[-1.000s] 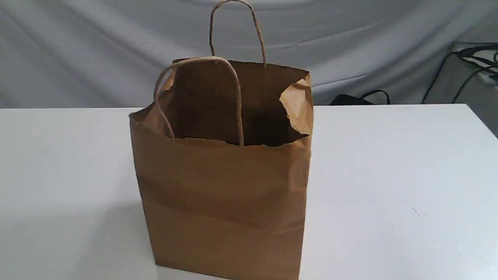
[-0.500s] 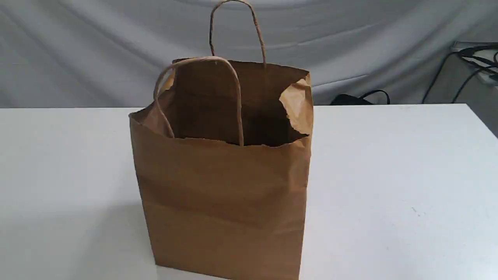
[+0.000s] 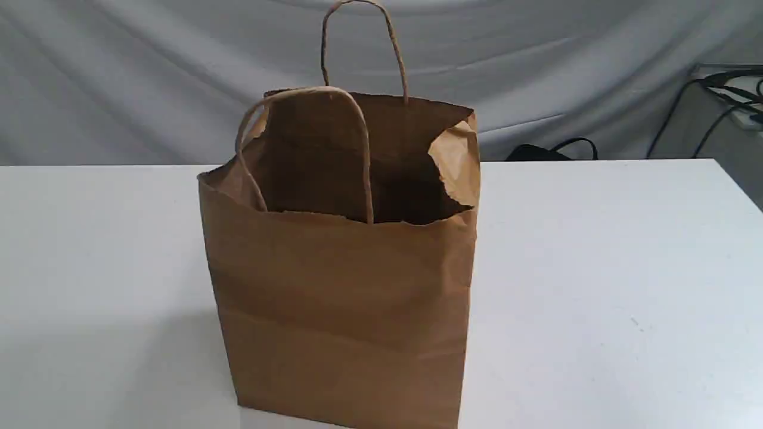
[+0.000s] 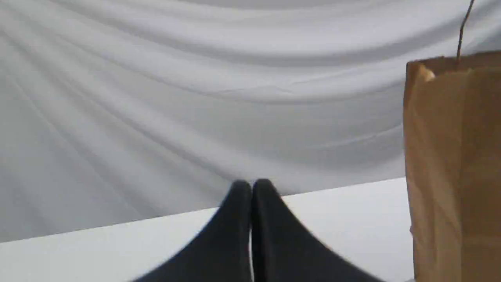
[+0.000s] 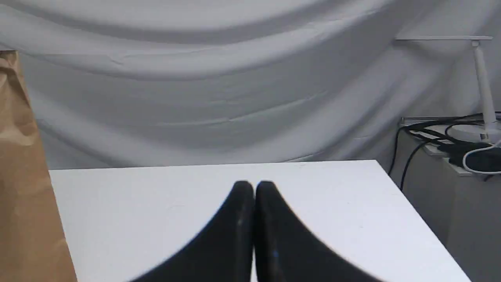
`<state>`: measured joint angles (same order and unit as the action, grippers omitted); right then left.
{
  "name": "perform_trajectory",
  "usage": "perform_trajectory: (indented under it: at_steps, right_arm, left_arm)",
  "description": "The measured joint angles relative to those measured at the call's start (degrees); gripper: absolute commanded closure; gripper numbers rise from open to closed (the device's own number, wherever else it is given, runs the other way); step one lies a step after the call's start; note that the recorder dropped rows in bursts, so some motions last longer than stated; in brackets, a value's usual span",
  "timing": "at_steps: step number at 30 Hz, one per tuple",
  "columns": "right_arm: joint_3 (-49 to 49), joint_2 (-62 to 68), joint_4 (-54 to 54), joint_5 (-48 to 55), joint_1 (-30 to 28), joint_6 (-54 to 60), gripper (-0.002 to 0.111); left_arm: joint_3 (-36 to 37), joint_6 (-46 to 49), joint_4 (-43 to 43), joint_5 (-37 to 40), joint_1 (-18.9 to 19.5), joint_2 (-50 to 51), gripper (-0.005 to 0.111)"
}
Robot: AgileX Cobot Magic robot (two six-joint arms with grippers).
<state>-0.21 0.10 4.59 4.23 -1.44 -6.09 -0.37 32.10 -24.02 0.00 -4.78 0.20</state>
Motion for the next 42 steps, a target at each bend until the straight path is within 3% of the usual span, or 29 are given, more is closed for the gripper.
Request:
perform_trajectory:
  at_steps: [14,20,23,26,31,36,42]
  right_arm:
    - [0.0,0.0,0.0,0.0,0.0,0.0,0.108]
    - [0.0,0.0,0.0,0.0,0.0,0.0,0.108]
    - [0.0,0.0,0.0,0.0,0.0,0.0,0.108]
    - [0.0,0.0,0.0,0.0,0.0,0.0,0.108]
    - [0.0,0.0,0.0,0.0,0.0,0.0,0.108]
    - [0.0,0.0,0.0,0.08,0.0,0.0,0.108]
    - [0.0,0.0,0.0,0.08,0.0,0.0,0.108]
  left_arm:
    - [0.13,2.06,3.76,-0.8,0.0,0.0,0.107]
    - [0.13,-24.32,28.27,0.0,0.0,0.0,0.107]
    - [0.13,-33.6,32.76,5.21,0.0,0.0,0.107]
    - [0.13,-37.91,33.66,9.63,0.0,0.0,0.107]
    - [0.13,-39.71,32.91,10.46,0.0,0.0,0.107]
    - [0.13,-32.1,25.79,8.3,0.0,0.0,0.107]
    - [0.13,-29.46,23.71,7.69,0.0,0.0,0.107]
